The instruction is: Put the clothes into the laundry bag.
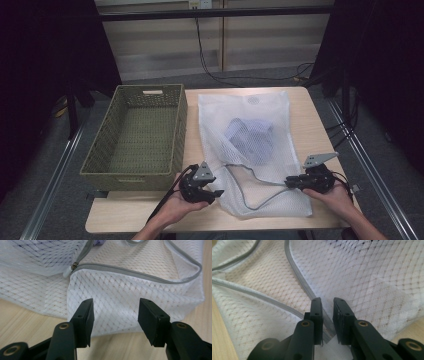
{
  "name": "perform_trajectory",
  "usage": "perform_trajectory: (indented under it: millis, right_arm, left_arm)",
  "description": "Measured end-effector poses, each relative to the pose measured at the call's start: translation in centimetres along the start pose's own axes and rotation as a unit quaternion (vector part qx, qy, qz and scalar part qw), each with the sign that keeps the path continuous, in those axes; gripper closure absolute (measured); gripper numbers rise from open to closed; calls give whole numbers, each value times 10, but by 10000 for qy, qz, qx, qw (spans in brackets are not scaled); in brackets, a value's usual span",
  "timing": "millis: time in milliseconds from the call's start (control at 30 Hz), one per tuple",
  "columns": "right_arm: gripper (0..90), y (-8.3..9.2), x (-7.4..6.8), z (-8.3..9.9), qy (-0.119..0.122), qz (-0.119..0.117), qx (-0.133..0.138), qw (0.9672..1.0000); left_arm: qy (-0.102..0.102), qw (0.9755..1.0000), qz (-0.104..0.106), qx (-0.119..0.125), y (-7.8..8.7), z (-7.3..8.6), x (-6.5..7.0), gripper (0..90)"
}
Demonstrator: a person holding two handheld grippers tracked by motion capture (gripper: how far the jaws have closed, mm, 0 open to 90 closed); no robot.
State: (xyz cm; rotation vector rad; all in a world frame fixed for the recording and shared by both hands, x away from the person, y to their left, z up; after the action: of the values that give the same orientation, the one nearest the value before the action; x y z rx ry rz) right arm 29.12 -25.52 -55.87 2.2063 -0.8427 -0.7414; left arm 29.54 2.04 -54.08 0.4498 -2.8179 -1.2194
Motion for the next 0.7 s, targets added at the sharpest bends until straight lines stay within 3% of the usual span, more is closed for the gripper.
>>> perform_trajectory:
  millis: [67,100,133,200,233,300,400,500,600,633,700]
  right_arm:
    - [784,-2,-1,1,-35,-7,-89,10000]
    - [793,-3,0,0,5,-10,-55,10000]
    - [804,-4,0,0,16,-25,-27,10000]
    - [813,-4,1,0,32,42,-49,10000]
    - [819,-3,0,1,27,68,-71,9999]
    - [829,-3,1,1,69,120,-81,9999]
    - [847,-3,3,1,45,163,-61,9998]
    - [847,-2,5,1,21,207,-68,9998]
    - [851,-2,5,1,-9,194,-58,9998]
    - [853,-2,6,1,10,212,-53,9998]
    - [856,-2,6,1,19,226,-48,9997]
  left_arm:
    - [-188,9996,137,-131,-9,2,5,503]
    - [-420,9986,206,-240,-10,4,5,571]
    - [-451,9983,216,-285,-11,5,6,586]
    - [-301,9985,252,-387,-15,11,7,550]
    - [-341,9981,277,-439,-12,14,6,546]
    - [-112,9989,268,-375,-9,17,8,545]
    - [-259,9976,269,-591,1,27,8,549]
    - [-10,9987,225,-461,8,34,10,558]
    - [-1,9985,245,-492,14,39,11,556]
    - [-112,9979,255,-580,18,43,12,554]
    - [0,9984,202,-535,22,47,14,552]
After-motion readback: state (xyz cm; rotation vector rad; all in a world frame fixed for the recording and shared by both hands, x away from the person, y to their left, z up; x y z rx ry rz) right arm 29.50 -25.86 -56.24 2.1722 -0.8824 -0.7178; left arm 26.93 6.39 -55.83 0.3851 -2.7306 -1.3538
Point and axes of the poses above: each handheld gripper's, and its own axes: y roughly backward along the jaws, z roughly out of its underside, x roughly to its right, the point moved 9 cm from there along -y, roughly forward along the jaws, and after that the axes turned 9 degrees about -y, right-handed, at the moved point
